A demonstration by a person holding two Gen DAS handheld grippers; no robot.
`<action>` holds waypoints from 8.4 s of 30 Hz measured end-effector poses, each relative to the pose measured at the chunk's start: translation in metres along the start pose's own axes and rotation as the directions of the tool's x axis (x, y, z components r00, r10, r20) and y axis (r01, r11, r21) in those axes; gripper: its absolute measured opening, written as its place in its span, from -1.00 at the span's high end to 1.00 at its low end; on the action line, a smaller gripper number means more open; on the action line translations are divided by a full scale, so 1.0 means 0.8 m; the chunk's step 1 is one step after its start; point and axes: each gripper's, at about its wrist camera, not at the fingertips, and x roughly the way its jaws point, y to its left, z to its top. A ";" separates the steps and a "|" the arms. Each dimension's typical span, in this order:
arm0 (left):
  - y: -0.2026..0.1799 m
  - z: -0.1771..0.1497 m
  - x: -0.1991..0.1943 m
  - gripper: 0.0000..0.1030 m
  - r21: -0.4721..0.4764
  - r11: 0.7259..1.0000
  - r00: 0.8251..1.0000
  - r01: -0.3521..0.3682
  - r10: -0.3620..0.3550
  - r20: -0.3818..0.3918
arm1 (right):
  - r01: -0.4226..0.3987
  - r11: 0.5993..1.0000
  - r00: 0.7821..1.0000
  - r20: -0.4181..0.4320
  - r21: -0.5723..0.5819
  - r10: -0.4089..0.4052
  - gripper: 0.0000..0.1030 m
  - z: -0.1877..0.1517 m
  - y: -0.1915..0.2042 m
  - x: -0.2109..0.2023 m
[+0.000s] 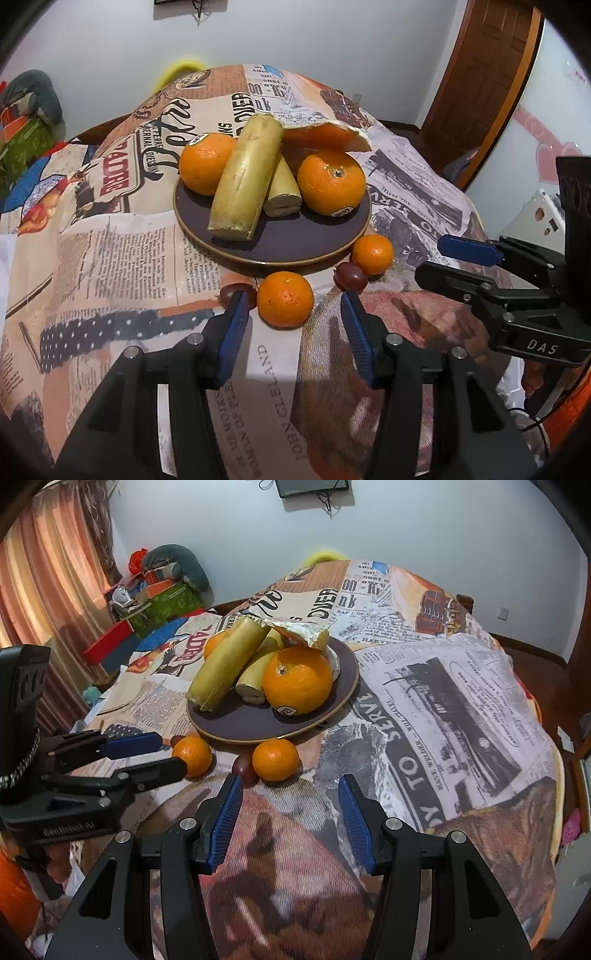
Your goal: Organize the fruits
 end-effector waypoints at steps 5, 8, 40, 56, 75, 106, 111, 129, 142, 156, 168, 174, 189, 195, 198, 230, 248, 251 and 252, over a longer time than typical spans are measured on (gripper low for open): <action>-0.004 0.002 0.014 0.09 0.029 0.999 1.000 -0.028 0.028 -0.007 | -0.025 1.000 1.000 -0.012 -0.001 0.025 0.03 0.005 0.003 0.014; -0.002 0.002 0.020 0.20 0.028 0.999 0.999 -0.036 0.037 -0.006 | -0.033 0.999 0.999 -0.019 -0.006 0.033 0.10 0.009 0.005 0.023; 0.019 0.015 -0.042 0.29 -0.006 1.000 0.994 -0.019 0.019 0.110 | -0.039 0.999 0.997 0.060 -0.035 0.041 0.40 0.032 0.023 -0.007; 0.072 0.049 -0.022 0.29 -0.055 0.996 0.989 -0.064 0.070 0.127 | -0.058 0.997 0.997 0.056 -0.055 0.062 0.40 0.060 0.034 0.024; 0.097 0.081 0.030 0.29 -0.044 0.997 0.995 -0.057 0.061 0.084 | -0.073 0.992 0.997 -0.030 -0.098 0.070 0.39 0.065 0.048 0.077; 0.065 0.059 -0.054 0.26 -0.034 0.998 0.991 -0.049 0.053 0.121 | -0.027 0.996 0.997 0.067 -0.080 0.032 0.36 0.062 0.044 -0.001; 0.053 0.050 -0.068 0.20 -0.016 0.998 0.992 -0.056 0.057 0.117 | -0.009 0.997 0.997 0.080 -0.075 0.015 0.28 0.054 0.043 -0.015; 0.041 -0.002 -0.014 0.06 -0.005 0.999 0.999 -0.046 0.046 -0.027 | -0.016 0.999 0.999 -0.049 -0.030 0.015 0.28 0.001 0.028 0.022; 0.049 0.000 0.028 0.14 -0.020 0.999 0.997 -0.036 0.034 -0.068 | -0.048 0.996 0.995 -0.093 -0.071 0.041 0.42 0.010 0.040 0.056; 0.045 -0.001 0.027 0.50 0.000 0.999 0.998 -0.049 0.049 -0.048 | -0.034 0.994 0.996 -0.080 -0.105 0.026 0.66 0.006 0.044 0.052; 0.026 0.012 -0.012 0.50 0.014 1.000 0.999 -0.024 0.023 0.032 | -0.014 0.997 1.000 0.014 -0.076 0.015 0.66 0.024 0.033 0.012; 0.018 0.030 -0.017 0.50 0.017 1.000 0.998 -0.007 0.006 0.066 | -0.004 0.998 0.999 0.043 -0.070 0.007 0.66 0.037 0.026 0.009; 0.014 0.042 0.022 0.50 0.015 1.000 1.000 -0.010 0.010 0.023 | -0.048 0.997 0.999 -0.004 -0.053 0.048 0.66 0.043 0.011 0.053; 0.013 0.043 0.028 0.45 0.013 1.000 1.000 -0.002 0.002 0.010 | -0.053 0.997 0.999 -0.010 -0.062 0.053 0.65 0.043 0.012 0.056; 0.014 0.043 0.028 0.39 0.008 1.000 1.000 -0.004 0.004 0.010 | -0.056 0.997 0.998 -0.019 -0.055 0.055 0.61 0.044 0.009 0.059; -0.055 0.024 -0.327 -0.11 -0.005 0.990 0.768 -0.141 0.113 0.631 | 0.078 0.989 0.829 0.559 -0.122 0.004 0.16 0.047 0.107 -0.261; -0.078 -0.031 -0.386 -0.97 -0.021 0.986 0.689 -0.163 0.129 0.713 | 0.150 0.987 0.735 0.674 -0.054 -0.075 -1.00 0.017 0.135 -0.291; -0.077 -0.034 -0.385 -0.98 -0.030 0.988 0.697 -0.150 0.127 0.706 | 0.154 0.987 0.730 0.678 -0.046 -0.082 -1.00 0.013 0.135 -0.293; -0.076 -0.033 -0.384 -0.98 -0.030 0.989 0.700 -0.146 0.125 0.703 | 0.156 0.987 0.728 0.680 -0.043 -0.086 -1.00 0.006 0.133 -0.297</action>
